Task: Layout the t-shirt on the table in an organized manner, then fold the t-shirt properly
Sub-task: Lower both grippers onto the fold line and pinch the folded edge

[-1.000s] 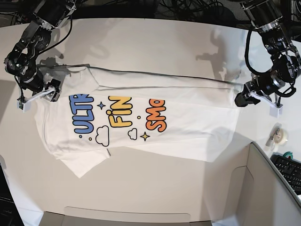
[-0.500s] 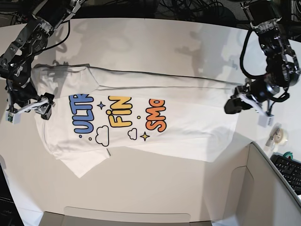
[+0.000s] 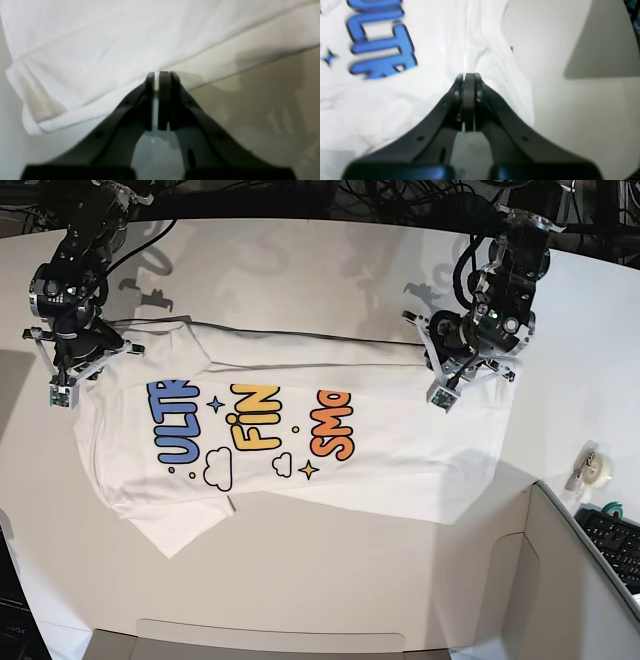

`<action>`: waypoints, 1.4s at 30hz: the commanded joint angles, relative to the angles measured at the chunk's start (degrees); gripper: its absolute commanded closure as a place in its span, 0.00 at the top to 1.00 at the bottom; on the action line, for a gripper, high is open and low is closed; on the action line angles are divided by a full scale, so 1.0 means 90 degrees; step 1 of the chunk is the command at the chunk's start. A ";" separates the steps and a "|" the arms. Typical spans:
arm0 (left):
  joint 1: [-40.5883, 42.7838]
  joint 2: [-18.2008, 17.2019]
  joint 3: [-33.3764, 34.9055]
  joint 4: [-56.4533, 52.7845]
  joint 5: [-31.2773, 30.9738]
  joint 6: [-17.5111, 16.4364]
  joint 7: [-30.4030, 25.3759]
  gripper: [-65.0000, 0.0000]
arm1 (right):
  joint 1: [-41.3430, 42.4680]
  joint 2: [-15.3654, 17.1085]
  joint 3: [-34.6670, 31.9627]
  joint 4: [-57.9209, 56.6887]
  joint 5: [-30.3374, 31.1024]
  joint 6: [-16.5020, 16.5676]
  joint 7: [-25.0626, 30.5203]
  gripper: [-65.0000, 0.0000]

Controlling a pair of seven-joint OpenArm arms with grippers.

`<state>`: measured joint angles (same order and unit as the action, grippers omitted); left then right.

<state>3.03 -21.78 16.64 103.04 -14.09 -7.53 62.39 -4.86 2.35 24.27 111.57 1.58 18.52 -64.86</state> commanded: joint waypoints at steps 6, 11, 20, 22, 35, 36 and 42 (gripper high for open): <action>-0.0165 0.0012 -0.0057 -0.0485 0.0154 0.0011 -0.0764 0.03 | 0.0096 -0.0061 -0.0670 -0.0494 -0.0464 -0.0285 0.0745 0.00; -0.0156 0.0002 -0.0067 -0.0504 0.0154 0.0011 -0.0930 0.03 | 0.0086 -0.0061 -0.0797 -0.1080 -0.0650 -0.0315 0.1165 0.00; -0.0107 0.0012 -0.0741 0.0082 0.0144 0.0001 -0.0910 0.03 | 0.0037 -0.0041 -0.0797 -0.1237 -0.0650 -0.0315 0.1204 0.00; -0.0214 0.0012 -0.0721 -0.0133 0.0154 0.0001 -0.0949 0.03 | 0.0037 -0.0032 -0.0797 -0.1237 -0.0650 -0.0315 0.1204 0.00; -0.0097 0.0002 -0.0741 -0.1598 0.0115 0.0001 -0.1897 0.03 | -0.0148 -0.0002 -0.0797 -0.1227 -0.0650 -0.0315 0.1155 0.00; 0.0010 -0.0007 -0.0741 -0.1481 0.0115 0.0001 -0.1780 0.03 | -0.0158 -0.0002 -0.0797 -0.1217 -0.0650 -0.0315 0.1146 0.00; 0.0606 -0.0007 -0.0741 -0.0504 0.0124 0.0001 -0.1184 0.03 | -0.0461 0.0183 -0.0797 -0.1188 -0.0650 -0.0315 0.1146 0.00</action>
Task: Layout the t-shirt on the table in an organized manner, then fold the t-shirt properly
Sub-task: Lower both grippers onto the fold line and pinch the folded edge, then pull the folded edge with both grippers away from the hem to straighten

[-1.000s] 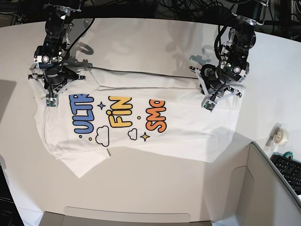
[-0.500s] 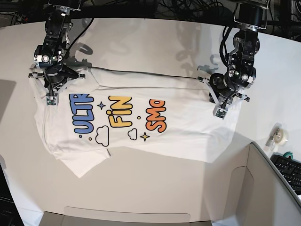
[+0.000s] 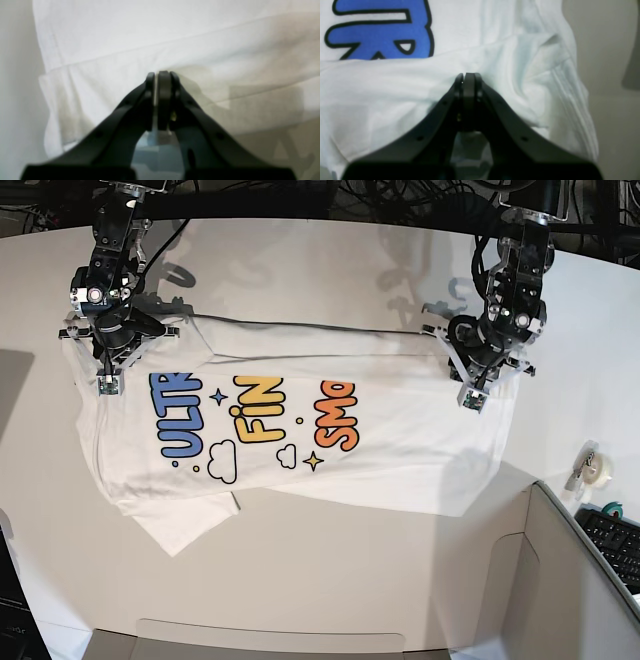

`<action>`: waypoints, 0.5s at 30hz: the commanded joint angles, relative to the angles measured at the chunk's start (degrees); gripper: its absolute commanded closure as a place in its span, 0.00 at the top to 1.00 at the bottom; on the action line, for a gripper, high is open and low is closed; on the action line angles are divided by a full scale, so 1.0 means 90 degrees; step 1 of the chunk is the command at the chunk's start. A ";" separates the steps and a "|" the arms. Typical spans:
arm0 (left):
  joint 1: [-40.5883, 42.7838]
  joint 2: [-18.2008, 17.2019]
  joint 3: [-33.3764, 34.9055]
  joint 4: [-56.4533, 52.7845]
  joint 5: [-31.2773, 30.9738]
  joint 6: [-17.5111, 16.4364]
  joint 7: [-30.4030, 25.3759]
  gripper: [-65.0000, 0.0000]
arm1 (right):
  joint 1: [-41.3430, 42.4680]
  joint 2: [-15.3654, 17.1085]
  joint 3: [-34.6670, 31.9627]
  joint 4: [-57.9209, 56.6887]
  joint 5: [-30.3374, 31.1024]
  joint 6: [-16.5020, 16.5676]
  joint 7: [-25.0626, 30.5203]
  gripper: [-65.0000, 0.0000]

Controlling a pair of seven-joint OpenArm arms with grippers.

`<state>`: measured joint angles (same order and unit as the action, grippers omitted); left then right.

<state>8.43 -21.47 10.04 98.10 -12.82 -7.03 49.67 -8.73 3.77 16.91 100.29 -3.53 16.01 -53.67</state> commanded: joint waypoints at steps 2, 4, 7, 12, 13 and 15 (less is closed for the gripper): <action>0.0182 -0.0041 -0.0017 0.0328 -0.0007 -0.0054 0.0405 0.03 | -0.0148 0.0045 0.0051 0.0144 -0.0082 -0.0026 -0.0098 0.00; 0.0348 -0.0051 -0.0017 0.0523 -0.0007 -0.0054 0.0532 0.03 | -0.0353 0.0143 0.0021 0.0271 -0.0072 -0.0026 -0.0098 0.00; 0.0622 -0.0051 -0.0027 0.0777 0.0003 -0.0054 0.0591 0.03 | -0.0666 0.0153 0.0051 0.0524 -0.0072 -0.0026 -0.0098 0.00; 0.1139 -0.0051 -0.0144 0.1109 0.0013 -0.0054 0.0601 0.03 | -0.1242 0.0162 0.0060 0.1062 -0.0082 -0.0026 -0.0098 0.00; 0.1266 -0.0032 -0.0271 0.1168 0.0013 -0.0054 0.0601 0.03 | -0.1320 0.0162 0.0060 0.1130 -0.0082 -0.0026 -0.0098 0.00; 0.1481 -0.0022 -0.0505 0.1285 -0.0007 -0.0054 0.0601 0.03 | -0.1457 0.0162 0.0060 0.1238 -0.0082 -0.0026 -0.0098 0.00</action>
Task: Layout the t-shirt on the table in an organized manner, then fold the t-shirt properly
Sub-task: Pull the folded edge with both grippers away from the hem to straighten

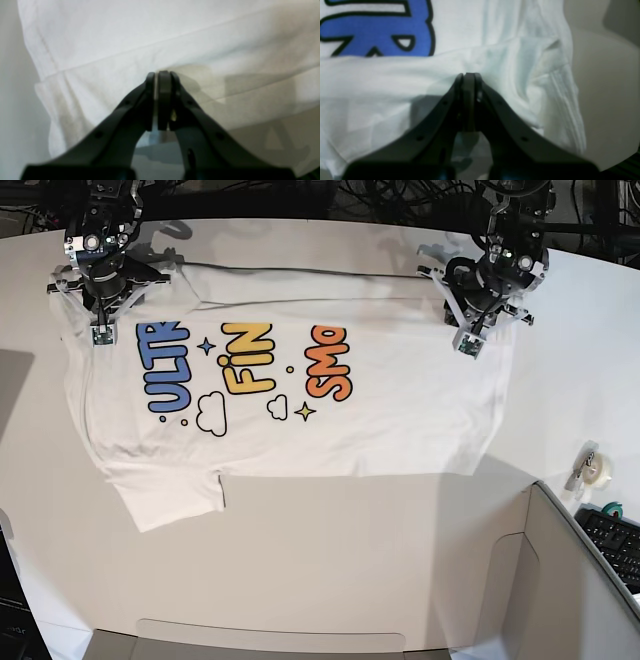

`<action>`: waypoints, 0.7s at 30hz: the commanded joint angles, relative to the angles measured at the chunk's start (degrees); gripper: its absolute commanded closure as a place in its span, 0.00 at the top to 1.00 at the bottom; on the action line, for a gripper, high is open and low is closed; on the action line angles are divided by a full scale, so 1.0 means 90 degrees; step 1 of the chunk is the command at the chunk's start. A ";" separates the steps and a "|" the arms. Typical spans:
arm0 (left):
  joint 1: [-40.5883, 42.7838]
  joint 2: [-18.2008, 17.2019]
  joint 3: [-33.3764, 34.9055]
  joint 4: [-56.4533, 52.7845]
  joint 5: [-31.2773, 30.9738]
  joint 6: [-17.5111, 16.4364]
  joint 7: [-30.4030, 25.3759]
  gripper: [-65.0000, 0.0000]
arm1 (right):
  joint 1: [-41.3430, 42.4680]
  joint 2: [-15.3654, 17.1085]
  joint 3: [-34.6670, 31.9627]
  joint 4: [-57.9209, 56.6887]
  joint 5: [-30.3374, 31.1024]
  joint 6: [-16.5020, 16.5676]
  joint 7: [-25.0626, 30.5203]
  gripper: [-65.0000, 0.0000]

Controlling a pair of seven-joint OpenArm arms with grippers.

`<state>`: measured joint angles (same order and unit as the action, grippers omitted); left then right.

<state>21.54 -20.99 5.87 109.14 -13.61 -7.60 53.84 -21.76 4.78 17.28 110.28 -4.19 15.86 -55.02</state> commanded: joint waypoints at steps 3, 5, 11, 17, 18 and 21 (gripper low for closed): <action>0.0229 -0.0075 -0.0247 0.0186 0.0081 0.0009 0.0137 0.03 | -0.0137 0.0051 0.0029 0.0177 -0.0009 -0.0009 0.0053 0.00; 0.0395 -0.0075 -0.0383 0.0205 0.0081 0.0009 0.0137 0.03 | -0.0176 0.0060 0.0029 0.0177 -0.0009 -0.0009 0.0053 0.00; 0.0737 -0.0075 -0.0462 0.0205 0.0071 0.0009 0.0069 0.03 | -0.0352 0.0178 0.0029 0.0186 0.0001 -0.0009 0.0053 0.00; 0.1069 -0.0056 -0.0462 0.0381 0.0071 0.0009 0.0039 0.03 | -0.0586 0.0178 0.0029 0.0186 0.0001 -0.0009 0.0082 0.00; 0.1108 -0.0007 -0.0462 0.0459 0.0071 0.0009 0.0039 0.03 | -0.0606 0.0178 0.0029 0.0186 0.0001 -0.0009 0.0082 0.00; 0.1216 0.0062 -0.0462 0.0654 0.0071 0.0009 0.0088 0.03 | -0.0713 0.0178 0.0029 0.0235 0.0001 -0.0009 0.0072 0.00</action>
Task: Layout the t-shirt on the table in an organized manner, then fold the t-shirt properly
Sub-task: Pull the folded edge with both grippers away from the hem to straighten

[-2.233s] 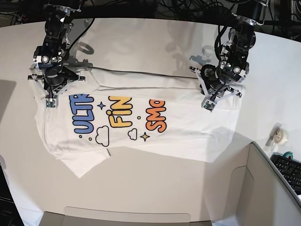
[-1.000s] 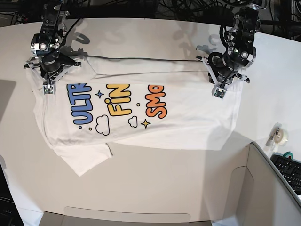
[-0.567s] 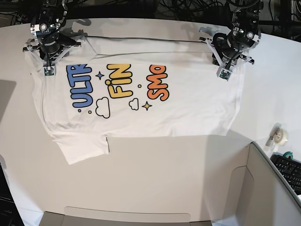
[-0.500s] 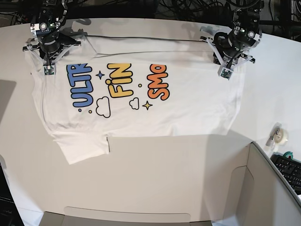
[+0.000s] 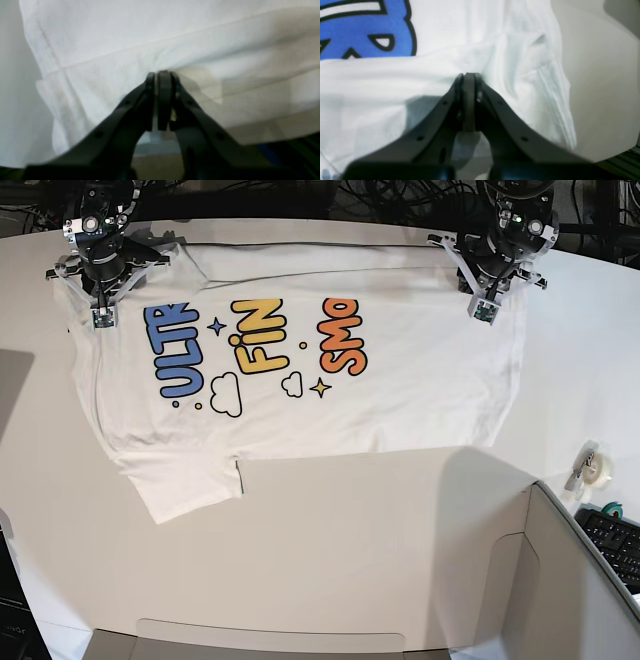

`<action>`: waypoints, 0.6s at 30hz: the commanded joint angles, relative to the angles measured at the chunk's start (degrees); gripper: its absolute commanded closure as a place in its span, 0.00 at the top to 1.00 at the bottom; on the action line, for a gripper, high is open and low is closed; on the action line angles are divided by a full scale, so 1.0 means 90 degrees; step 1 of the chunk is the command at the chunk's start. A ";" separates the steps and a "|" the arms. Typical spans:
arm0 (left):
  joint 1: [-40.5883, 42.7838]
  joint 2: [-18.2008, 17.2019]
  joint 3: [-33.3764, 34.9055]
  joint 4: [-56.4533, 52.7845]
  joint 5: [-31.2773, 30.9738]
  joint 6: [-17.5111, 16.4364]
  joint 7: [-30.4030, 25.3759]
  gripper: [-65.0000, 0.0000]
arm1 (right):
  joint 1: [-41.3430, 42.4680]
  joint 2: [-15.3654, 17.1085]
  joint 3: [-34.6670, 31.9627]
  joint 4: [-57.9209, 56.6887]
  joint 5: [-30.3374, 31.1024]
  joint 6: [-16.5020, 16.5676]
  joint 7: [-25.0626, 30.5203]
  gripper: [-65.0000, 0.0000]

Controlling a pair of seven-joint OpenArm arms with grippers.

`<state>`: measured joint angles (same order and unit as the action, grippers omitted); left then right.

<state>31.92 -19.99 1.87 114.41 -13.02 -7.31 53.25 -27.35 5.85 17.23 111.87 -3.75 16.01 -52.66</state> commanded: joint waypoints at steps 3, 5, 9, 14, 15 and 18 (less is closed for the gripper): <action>0.0150 -0.0050 -0.0017 0.0079 0.0005 -0.0023 0.0144 0.03 | -0.0277 0.0039 0.0034 0.0234 -0.0038 -0.0026 -0.0209 0.00; 0.0199 -0.0050 -0.0017 0.0079 0.0005 -0.0023 0.0134 0.03 | -0.0394 0.0029 0.0044 0.0292 -0.0038 -0.0035 -0.0209 0.00; 0.0209 -0.0050 -0.0017 0.0079 0.0005 -0.0023 0.0124 0.03 | -0.0560 0.0029 0.0044 0.0302 -0.0047 -0.0035 -0.0190 0.00; 0.0199 -0.0050 -0.0017 0.0079 0.0005 -0.0023 0.0115 0.03 | -0.0541 0.0019 0.0044 0.0302 -0.0047 -0.0035 -0.0180 0.00; 0.0199 -0.0050 -0.0017 0.0079 0.0005 -0.0023 0.0115 0.03 | -0.0541 0.0019 0.0044 0.0302 -0.0047 -0.0035 -0.0180 0.00; 0.0189 -0.0040 -0.0017 0.0079 0.0005 -0.0023 0.0115 0.03 | -0.0541 0.0019 0.0044 0.0312 -0.0047 -0.0035 -0.0170 0.00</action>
<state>33.12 -20.01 1.87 114.69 -13.04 -7.35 52.73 -31.75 5.78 17.32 114.17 -3.97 15.81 -53.10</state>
